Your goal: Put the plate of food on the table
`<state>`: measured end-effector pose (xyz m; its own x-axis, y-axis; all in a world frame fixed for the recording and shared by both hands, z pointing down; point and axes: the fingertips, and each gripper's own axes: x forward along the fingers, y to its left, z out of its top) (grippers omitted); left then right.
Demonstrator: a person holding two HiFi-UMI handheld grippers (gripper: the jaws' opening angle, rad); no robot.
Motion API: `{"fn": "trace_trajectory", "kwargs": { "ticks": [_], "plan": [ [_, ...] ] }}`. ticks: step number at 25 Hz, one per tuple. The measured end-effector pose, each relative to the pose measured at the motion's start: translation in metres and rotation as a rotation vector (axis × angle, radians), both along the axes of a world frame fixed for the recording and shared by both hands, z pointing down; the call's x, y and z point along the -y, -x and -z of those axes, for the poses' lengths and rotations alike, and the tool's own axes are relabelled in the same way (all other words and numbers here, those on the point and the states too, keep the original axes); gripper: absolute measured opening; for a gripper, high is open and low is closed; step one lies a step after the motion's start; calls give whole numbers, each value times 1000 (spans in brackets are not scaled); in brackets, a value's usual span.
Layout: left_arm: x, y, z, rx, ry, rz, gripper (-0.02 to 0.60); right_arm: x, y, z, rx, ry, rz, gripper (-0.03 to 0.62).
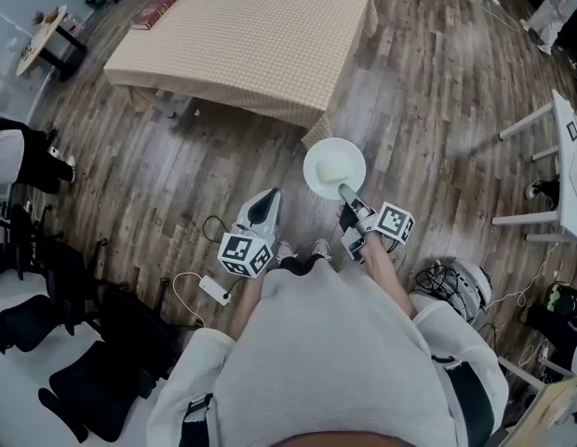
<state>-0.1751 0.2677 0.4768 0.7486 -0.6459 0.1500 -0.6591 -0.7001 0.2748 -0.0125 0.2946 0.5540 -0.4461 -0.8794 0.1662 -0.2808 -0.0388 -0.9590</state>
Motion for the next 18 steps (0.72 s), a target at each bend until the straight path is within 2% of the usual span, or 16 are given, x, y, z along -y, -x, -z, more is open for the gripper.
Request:
{"fn": "trace_trajectory", "kwargs": {
  "ticks": [4,7,12,18],
  "plan": [
    [-7,-9,-9,8,20,6,8,-9,-8,-16,20,40,2,17],
    [-9,-13,-12,13,27,11,8,-18,-18,-30,-6,128,-10,18],
    [-10,-18,-13,17,21,28,8,-9,-19,-23,46,36,11,17],
    [-3,-19,-13,16,14,45,9,2,-19,-21,60,25,20,17]
  ]
}}
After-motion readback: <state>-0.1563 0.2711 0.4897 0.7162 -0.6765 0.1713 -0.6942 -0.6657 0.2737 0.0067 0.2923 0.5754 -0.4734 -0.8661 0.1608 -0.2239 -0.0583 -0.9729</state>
